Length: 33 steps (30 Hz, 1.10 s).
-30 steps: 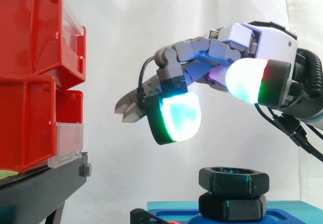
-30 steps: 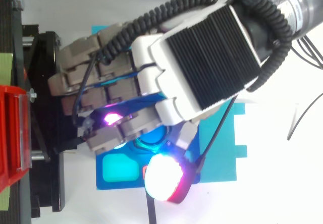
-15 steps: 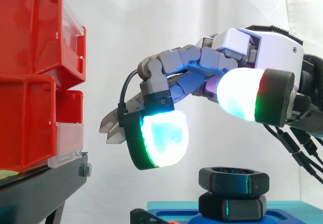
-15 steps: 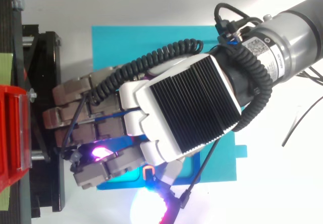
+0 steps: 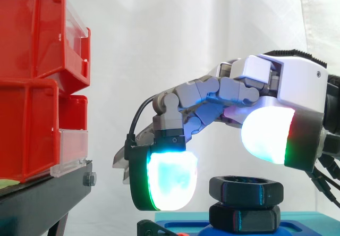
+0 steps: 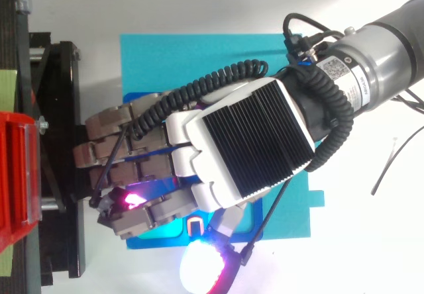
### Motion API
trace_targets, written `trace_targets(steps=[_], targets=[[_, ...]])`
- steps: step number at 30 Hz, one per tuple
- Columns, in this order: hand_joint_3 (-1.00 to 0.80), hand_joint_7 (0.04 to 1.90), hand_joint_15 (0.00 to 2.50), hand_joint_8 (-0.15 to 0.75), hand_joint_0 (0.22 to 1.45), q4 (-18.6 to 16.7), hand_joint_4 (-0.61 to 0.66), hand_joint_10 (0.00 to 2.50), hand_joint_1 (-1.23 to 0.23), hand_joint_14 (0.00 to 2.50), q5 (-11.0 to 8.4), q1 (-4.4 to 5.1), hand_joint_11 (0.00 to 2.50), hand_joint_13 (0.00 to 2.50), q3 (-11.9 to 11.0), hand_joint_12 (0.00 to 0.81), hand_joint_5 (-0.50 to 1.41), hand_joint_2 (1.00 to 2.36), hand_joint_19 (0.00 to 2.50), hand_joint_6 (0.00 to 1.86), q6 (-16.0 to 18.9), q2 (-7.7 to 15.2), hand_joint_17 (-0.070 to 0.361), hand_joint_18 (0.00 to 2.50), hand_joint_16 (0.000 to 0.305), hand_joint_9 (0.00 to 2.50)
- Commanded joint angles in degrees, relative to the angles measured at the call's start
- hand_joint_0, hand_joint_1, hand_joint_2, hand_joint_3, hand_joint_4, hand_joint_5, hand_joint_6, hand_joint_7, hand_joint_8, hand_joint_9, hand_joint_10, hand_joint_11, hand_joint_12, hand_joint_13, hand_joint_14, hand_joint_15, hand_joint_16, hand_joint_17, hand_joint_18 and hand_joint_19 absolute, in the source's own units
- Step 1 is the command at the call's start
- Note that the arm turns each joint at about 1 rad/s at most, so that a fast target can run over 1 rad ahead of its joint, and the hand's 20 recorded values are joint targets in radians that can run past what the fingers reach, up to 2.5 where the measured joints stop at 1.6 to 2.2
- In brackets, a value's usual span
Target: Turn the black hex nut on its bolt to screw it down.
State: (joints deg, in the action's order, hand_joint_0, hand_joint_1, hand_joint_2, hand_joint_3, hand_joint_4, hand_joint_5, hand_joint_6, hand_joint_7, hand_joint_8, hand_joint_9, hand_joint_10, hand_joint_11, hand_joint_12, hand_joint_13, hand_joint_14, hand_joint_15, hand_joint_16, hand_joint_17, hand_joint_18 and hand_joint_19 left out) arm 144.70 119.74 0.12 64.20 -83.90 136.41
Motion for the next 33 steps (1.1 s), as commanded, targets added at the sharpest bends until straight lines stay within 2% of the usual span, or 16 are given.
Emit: trace_targets(steps=[1, 16, 18, 26, 31, 33], targets=[[-0.50, 1.19, 0.13, 0.257, 0.50, -0.7, 0.21, 0.00, -0.18, 0.01, 0.06, -0.20, 0.12, 0.65, 0.2, 0.320, -0.03, 1.00, 0.34, 0.51, 0.1, 0.0, 0.120, 0.60, 0.053, 0.83], [-0.50, 1.19, 0.13, 0.257, 0.50, -1.0, 0.21, 0.00, -0.18, 0.01, 0.23, -0.91, 0.12, 0.65, 0.8, 0.324, -0.03, 1.00, 0.34, 0.50, 0.1, 0.0, 0.120, 0.60, 0.053, 0.83], [-0.50, 1.21, 0.13, 0.260, 0.50, -1.0, 0.21, 0.00, -0.18, 0.01, 0.76, -1.17, 0.12, 0.65, 0.8, 0.323, -0.03, 1.00, 0.34, 0.50, 0.1, 0.0, 0.120, 0.60, 0.053, 0.83], [-0.50, 1.45, 0.13, 0.263, 0.50, -1.1, 0.18, 0.00, -0.18, 0.01, 1.73, -1.87, 0.12, 0.65, 0.8, 0.322, -0.01, 1.00, 0.34, 0.50, 0.1, 0.0, 0.120, 0.60, 0.053, 0.83], [-0.50, 1.59, 0.13, 0.263, 0.51, -1.1, 0.16, 0.01, -0.18, 0.01, 2.61, -2.67, 0.13, 0.65, 0.8, 0.321, 0.00, 1.00, 0.34, 0.50, 0.1, 0.0, 0.119, 0.60, 0.053, 0.84], [-0.50, 1.56, 0.13, 0.266, 0.51, -1.0, 0.16, 0.00, -0.18, 0.01, 2.87, -2.84, 0.13, 0.65, 0.8, 0.321, 0.00, 1.00, 0.34, 0.53, 0.0, 0.0, 0.119, 0.60, 0.053, 0.84]])
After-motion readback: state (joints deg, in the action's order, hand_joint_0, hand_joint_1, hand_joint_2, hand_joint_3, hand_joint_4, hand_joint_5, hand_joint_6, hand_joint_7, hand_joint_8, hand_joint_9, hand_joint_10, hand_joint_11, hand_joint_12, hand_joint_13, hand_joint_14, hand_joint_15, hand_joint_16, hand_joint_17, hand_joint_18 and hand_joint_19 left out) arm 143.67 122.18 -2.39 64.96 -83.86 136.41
